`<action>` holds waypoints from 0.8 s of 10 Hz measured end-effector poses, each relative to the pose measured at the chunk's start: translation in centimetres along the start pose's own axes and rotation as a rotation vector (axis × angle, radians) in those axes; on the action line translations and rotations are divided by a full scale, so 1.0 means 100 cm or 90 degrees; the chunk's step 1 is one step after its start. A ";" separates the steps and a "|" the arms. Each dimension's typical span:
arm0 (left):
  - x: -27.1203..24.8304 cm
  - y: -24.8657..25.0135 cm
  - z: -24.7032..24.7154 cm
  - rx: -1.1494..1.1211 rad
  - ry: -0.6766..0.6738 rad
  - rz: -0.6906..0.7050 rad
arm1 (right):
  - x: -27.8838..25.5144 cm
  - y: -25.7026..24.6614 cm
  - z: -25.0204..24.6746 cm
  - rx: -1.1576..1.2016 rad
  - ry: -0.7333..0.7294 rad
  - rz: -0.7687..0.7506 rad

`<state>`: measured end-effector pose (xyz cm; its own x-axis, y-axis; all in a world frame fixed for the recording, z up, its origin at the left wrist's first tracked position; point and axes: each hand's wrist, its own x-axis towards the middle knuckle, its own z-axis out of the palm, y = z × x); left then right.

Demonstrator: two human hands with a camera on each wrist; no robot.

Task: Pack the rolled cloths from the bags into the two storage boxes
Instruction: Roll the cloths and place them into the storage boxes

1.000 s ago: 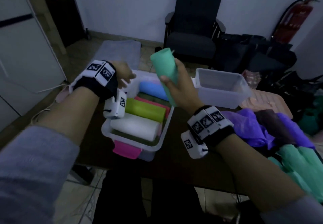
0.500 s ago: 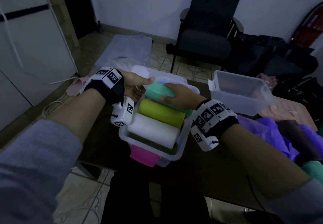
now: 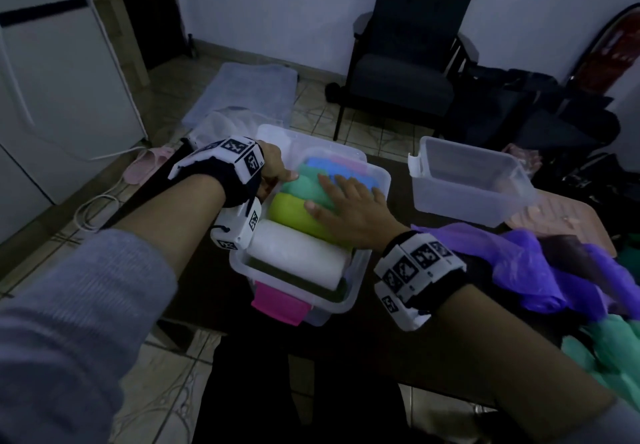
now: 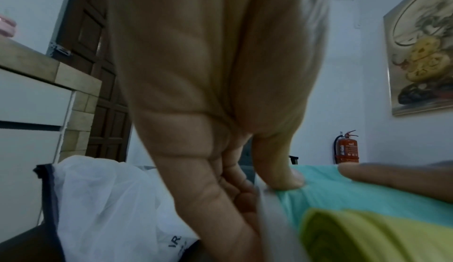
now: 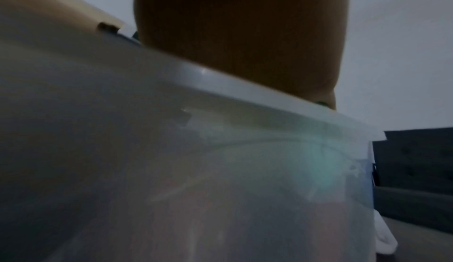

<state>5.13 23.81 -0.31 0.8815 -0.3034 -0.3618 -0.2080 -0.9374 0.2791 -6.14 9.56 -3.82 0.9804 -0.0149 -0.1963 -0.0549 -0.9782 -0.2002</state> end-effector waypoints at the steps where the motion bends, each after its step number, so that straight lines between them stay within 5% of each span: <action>1: 0.000 0.003 -0.002 0.049 -0.030 0.000 | -0.008 -0.007 0.006 -0.065 0.025 -0.010; 8: -0.011 0.020 0.000 0.122 -0.030 0.010 | 0.009 0.001 0.008 -0.061 0.060 0.003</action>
<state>3.74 22.32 0.64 0.8576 -0.3222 -0.4009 -0.3032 -0.9463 0.1119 -5.45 9.59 -4.75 0.9938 -0.0342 -0.1054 -0.0454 -0.9934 -0.1055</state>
